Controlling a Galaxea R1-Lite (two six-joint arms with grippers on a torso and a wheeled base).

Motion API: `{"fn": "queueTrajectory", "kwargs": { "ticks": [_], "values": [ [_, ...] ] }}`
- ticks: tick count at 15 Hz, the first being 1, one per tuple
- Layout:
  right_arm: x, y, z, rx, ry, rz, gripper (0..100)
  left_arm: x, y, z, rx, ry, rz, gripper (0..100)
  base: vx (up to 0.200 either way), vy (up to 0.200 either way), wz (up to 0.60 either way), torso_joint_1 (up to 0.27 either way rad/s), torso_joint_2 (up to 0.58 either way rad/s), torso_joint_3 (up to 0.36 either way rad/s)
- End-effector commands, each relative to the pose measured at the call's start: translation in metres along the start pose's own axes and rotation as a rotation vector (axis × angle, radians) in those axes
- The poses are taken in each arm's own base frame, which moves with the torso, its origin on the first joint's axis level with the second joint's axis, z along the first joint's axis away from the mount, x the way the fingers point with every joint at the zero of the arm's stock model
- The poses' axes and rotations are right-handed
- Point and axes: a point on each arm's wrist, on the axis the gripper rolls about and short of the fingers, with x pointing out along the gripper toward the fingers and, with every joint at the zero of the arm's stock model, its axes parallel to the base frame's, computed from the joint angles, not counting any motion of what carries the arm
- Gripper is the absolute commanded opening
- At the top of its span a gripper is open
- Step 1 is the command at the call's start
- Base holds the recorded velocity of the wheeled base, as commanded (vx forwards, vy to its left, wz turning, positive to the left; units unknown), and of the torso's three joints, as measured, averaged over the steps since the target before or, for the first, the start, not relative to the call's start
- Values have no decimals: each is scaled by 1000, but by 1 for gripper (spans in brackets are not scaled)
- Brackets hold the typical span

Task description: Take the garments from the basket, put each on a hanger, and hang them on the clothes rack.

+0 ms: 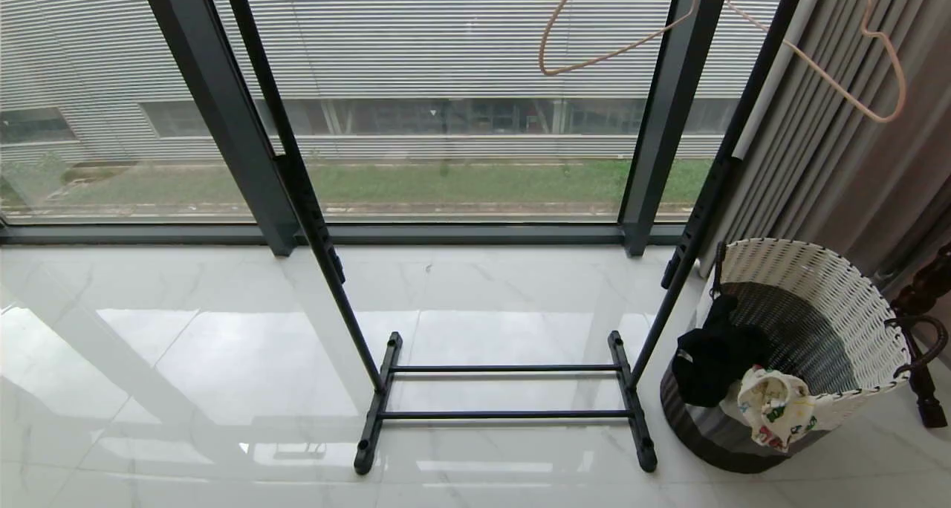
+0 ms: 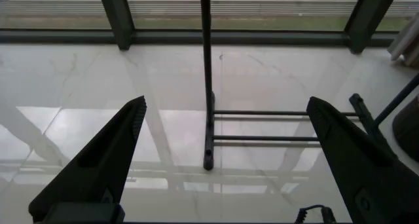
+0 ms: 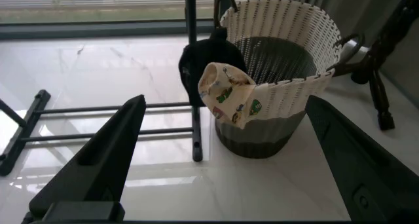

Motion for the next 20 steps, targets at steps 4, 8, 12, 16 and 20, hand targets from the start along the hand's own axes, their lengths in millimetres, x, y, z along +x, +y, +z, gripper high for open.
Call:
{"fn": "queueTrajectory", "kwargs": {
  "ticks": [4, 8, 12, 16, 20],
  "values": [
    [0, 0, 0, -8, -1, 0, 100, 0, 0, 0, -2, 0, 0, 100, 0, -200, 0, -1, 2, 4],
    [0, 0, 0, -11, -1, 2, 100, 0, 0, 0, -5, 0, 2, 100, 100, 0, 0, 1, 1, 0],
    [0, 0, 0, -10, -1, 2, 100, 0, 0, 0, -6, 0, 2, 100, 200, 0, 0, 2, 2, 1],
    [0, 0, 0, 4, -1, 3, 100, 0, 0, 0, -11, 0, 2, 100, 200, 0, 0, 1, 1, 2],
    [0, 0, 0, 1, -1, 2, 100, 0, 0, 0, -22, 0, 2, 100, 150, 0, 0, 3, 3, 1]
  ]
}}
